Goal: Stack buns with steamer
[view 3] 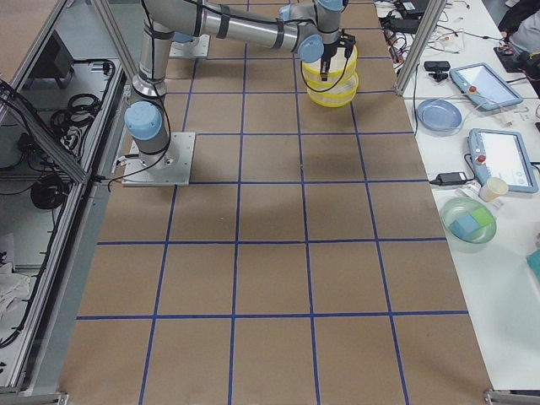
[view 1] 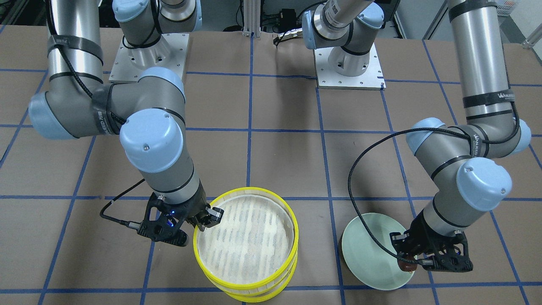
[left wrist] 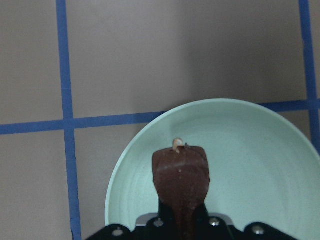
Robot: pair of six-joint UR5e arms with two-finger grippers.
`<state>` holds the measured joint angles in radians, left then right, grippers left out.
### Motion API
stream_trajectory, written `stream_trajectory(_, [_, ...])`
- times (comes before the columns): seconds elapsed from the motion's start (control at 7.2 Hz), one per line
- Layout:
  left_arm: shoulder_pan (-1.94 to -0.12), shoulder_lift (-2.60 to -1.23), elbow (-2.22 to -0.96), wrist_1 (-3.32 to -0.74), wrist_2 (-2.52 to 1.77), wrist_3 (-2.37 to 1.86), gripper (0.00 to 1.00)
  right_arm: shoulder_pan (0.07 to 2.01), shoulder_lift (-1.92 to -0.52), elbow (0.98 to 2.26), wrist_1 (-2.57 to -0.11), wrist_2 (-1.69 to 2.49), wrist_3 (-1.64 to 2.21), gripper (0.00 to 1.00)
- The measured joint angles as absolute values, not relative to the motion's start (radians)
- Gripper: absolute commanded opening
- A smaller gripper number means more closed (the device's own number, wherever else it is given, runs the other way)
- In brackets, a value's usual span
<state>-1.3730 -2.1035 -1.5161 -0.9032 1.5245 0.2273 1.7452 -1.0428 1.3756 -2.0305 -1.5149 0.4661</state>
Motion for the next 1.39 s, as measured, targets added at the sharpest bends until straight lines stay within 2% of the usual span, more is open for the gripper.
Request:
stream_trajectory(0.69, [-1.449, -1.922, -1.516, -1.069, 1.524, -0.126, 0.0, 1.746, -0.987, 1.351, -1.992, -1.517, 0.48, 0.0])
stream_trajectory(1.39, [-1.459, -1.886, -1.533, -1.115, 1.531, -0.231, 0.0, 1.75, -0.987, 1.353, -1.986, -1.502, 0.54, 0.0])
